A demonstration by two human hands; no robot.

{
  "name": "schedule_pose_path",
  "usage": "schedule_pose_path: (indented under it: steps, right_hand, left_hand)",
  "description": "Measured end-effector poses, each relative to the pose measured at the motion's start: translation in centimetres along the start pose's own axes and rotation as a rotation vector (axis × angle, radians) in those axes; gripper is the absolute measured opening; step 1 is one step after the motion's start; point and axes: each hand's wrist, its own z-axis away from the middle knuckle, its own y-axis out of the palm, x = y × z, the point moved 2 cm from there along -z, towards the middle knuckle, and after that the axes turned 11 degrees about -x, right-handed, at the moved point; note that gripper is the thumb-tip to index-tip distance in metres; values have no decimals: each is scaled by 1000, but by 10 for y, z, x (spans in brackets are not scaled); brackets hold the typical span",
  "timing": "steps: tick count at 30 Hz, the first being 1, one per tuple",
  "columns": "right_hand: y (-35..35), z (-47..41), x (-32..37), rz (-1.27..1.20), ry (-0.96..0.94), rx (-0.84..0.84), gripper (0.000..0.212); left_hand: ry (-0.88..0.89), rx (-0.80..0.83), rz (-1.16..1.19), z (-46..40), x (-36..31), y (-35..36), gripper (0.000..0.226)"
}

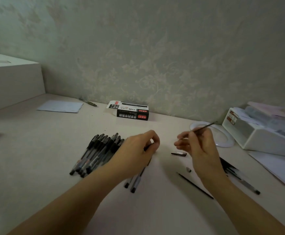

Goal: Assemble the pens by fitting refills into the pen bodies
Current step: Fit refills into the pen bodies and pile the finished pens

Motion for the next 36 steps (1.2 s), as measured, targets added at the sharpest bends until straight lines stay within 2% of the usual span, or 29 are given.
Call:
schedule_pose_path:
  steps: [3,6,18,29,31,36]
  right_hand:
    - [-3,11,-10,-303,294,-32,13]
    - [0,18,-14,-371,387,9,13]
    - [-9,16,-15,-345,302,118,12]
    - [-10,18,-16,-320,273,151,11]
    - [-11,19,-15,-255,236,171,10]
    - [-10,20,-7,137,81,279,4]
  left_hand:
    - [27,10,52,8,-7,14,10]
    - [12,-7,108,12,-8,22,11]
    - [-14,-1,162,13,-6,28,8]
    - [-31,4,220,13,-6,27,10]
    - [-26,16,220,13,-7,27,10]
    - [31,26,178,14,-10,26,9]
